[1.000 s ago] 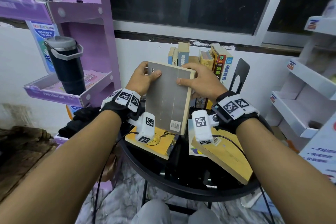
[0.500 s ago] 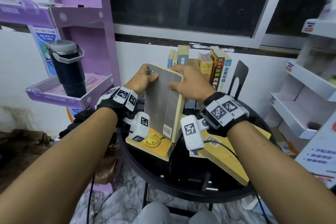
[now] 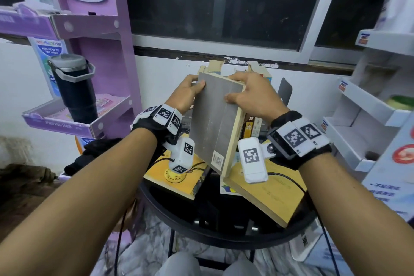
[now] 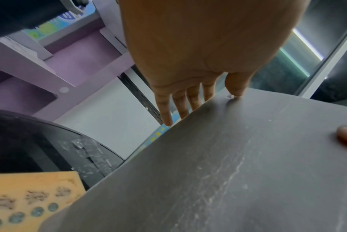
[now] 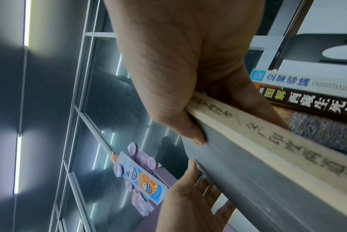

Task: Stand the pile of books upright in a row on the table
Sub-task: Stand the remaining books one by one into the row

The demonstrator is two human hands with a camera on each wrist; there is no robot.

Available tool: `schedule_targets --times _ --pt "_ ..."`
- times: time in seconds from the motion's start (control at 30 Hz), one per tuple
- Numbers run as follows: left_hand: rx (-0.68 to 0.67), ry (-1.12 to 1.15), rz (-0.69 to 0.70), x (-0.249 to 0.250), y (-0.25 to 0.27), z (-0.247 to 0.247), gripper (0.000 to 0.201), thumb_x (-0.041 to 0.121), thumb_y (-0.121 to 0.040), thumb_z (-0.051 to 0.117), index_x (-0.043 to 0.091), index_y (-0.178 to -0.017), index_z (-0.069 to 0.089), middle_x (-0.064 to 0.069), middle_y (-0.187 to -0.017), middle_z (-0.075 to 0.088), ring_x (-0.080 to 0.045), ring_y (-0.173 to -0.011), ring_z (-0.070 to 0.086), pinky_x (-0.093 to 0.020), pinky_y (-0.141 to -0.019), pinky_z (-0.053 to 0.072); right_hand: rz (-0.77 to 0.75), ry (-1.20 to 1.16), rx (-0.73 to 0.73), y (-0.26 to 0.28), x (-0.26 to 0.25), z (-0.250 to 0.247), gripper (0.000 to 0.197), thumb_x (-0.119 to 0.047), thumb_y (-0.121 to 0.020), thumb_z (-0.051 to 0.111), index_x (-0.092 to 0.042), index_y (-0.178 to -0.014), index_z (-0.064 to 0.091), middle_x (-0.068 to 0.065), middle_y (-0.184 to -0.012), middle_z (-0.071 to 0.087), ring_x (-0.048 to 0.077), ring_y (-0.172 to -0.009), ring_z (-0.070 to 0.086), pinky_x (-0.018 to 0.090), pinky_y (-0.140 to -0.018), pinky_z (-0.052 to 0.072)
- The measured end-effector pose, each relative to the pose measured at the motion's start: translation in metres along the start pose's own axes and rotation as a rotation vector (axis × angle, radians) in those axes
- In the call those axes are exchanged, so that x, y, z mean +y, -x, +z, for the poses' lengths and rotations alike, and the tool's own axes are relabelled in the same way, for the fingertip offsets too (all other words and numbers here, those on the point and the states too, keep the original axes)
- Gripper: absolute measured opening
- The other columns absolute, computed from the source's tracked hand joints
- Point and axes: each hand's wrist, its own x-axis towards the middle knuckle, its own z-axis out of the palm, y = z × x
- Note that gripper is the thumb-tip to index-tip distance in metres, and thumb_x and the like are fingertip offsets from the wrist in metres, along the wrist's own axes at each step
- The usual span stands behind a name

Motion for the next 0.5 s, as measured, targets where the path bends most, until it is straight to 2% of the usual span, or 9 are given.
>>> schedule_targets --times 0.07,0.1,0.2,0.27,0.33,0.43,0.5 --pt "0.022 -0.05 0.024 0.003 -0.005 0.015 0.02 0.03 -0.1 0.046 0.022 -0.117 0.052 -0.003 -0.117 0.058 -0.022 -0.114 0.056 -0.041 -0.101 0.044 0.021 -0.002 0.03 0.006 0.006 -0.014 0.034 -0.015 -0.085 0.069 -0.018 -0.119 0.066 -0.002 -0.104 0.065 0.014 -0.087 0.061 0.015 -0.063 0.049" --pt "0.033 -0.064 0.032 0.004 -0.007 0.023 0.02 0.03 -0.099 0.047 0.022 -0.117 0.053 -0.004 -0.118 0.059 -0.022 -0.115 0.055 -0.038 -0.101 0.042 0.034 -0.004 0.043 0.01 0.009 -0.02 0.034 -0.016 -0.086 0.069 -0.019 -0.12 0.066 -0.004 -0.102 0.063 0.013 -0.085 0.061 0.016 -0.063 0.05" --pt "0.067 -0.11 0.066 0.012 -0.013 0.048 0.03 0.028 -0.098 0.049 0.015 -0.124 0.054 -0.001 -0.115 0.058 -0.017 -0.111 0.054 -0.026 -0.094 0.038 0.069 -0.017 0.076 0.019 0.022 -0.037 0.033 -0.015 -0.086 0.069 -0.024 -0.117 0.066 -0.008 -0.094 0.061 0.012 -0.078 0.062 0.024 -0.063 0.054" --pt "0.079 -0.143 0.087 0.019 -0.016 0.066 0.033 0.027 -0.097 0.05 0.013 -0.127 0.053 -0.002 -0.117 0.057 -0.017 -0.11 0.053 -0.026 -0.094 0.039 0.092 -0.004 0.088 0.023 0.031 -0.048 0.032 -0.017 -0.086 0.069 -0.024 -0.117 0.066 -0.006 -0.096 0.062 0.01 -0.076 0.061 0.027 -0.067 0.054" --pt "0.086 -0.153 0.104 0.024 -0.02 0.084 0.033 0.025 -0.097 0.051 0.013 -0.127 0.052 -0.004 -0.119 0.058 -0.018 -0.11 0.054 -0.027 -0.095 0.04 0.117 -0.007 0.083 0.027 0.038 -0.058 0.032 -0.015 -0.086 0.069 -0.021 -0.118 0.065 -0.003 -0.099 0.062 0.012 -0.077 0.062 0.026 -0.062 0.055" --pt "0.109 -0.165 0.118 0.033 -0.027 0.108 0.032 0.027 -0.096 0.051 0.013 -0.125 0.054 -0.002 -0.115 0.061 -0.017 -0.106 0.055 -0.025 -0.087 0.038 0.151 -0.012 0.104 0.033 0.05 -0.072 0.032 -0.014 -0.084 0.07 -0.02 -0.115 0.066 -0.001 -0.1 0.065 0.019 -0.081 0.068 0.035 -0.065 0.06" --pt "0.127 -0.156 0.12 0.037 -0.032 0.121 0.033 0.028 -0.095 0.054 0.013 -0.124 0.056 -0.004 -0.118 0.062 -0.018 -0.109 0.057 -0.026 -0.089 0.04 0.173 -0.003 0.119 0.036 0.058 -0.082 0.03 -0.014 -0.084 0.07 -0.02 -0.113 0.067 0.0 -0.099 0.067 0.02 -0.079 0.069 0.04 -0.066 0.061"
